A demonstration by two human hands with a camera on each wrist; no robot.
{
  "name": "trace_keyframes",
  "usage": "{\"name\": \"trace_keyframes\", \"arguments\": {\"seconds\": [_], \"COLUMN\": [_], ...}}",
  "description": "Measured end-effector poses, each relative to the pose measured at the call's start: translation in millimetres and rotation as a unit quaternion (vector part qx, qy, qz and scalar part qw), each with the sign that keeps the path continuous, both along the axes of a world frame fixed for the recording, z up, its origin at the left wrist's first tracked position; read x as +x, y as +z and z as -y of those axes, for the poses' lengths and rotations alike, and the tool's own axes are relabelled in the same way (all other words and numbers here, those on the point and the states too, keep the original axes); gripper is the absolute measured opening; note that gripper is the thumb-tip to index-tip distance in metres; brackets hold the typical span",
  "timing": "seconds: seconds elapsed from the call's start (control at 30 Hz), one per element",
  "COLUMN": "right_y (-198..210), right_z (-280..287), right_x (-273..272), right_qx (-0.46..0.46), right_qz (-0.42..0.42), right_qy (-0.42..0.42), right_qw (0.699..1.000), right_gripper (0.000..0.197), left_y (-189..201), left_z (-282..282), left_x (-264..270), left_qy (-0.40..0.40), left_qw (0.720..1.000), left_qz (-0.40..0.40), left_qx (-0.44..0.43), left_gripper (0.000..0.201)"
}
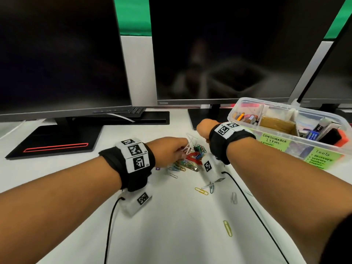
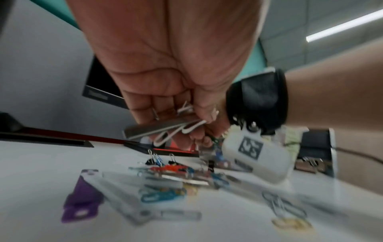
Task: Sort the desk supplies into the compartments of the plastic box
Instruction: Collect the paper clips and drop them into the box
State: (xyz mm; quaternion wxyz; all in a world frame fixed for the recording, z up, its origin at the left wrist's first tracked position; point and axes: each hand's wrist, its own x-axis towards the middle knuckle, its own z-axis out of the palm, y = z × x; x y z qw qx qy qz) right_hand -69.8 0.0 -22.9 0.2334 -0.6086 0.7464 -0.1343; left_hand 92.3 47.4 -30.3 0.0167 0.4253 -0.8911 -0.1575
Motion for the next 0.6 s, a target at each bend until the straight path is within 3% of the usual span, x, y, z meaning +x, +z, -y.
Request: {"name": "trace_keyframes", "arguments": {"seconds": [0.1, 0.17, 0.3, 0.43, 0.6], "right_y": [-0.4, -4.4, -15.0, -23.4, -43.8], "right_z": [12.6, 19.5, 32.7, 49.8, 74.6], "right_x": [2.0, 6.3, 9.9, 11.8, 7.6], "right_qx": [0.008, 0.032, 0.075, 0.084, 0.133], "right_qz": [-0.085, -0.126, -0.162, -0.195, -0.248], "right_qy": [0.006, 0.015, 0.033, 0.048, 0.061], "right_qw": [0.996, 0.991, 0.983, 0.976, 0.958], "right_gripper": [0.03, 0.029, 0.054, 0.041, 0.027], "left_y": [4.6, 3.9, 2.1, -1.8, -16.1], "left_z": [14.0, 22.3, 28.7, 25.4, 31.1], "left_x": [9.3, 13.5, 11.2, -10.2, -31.3], "left_qy": [0.079, 0.111, 0.092, 0.018, -0.011], "left_qw": [0.991, 0.985, 0.995, 0.996, 0.988], "left_qz": [-0.096, -0.119, -0.033, 0.076, 0.141], "left_qx": [0.043, 0.063, 0.022, -0.036, -0.064], "left_gripper": [0.014, 0.018, 0.013, 0.033, 0.053]}}
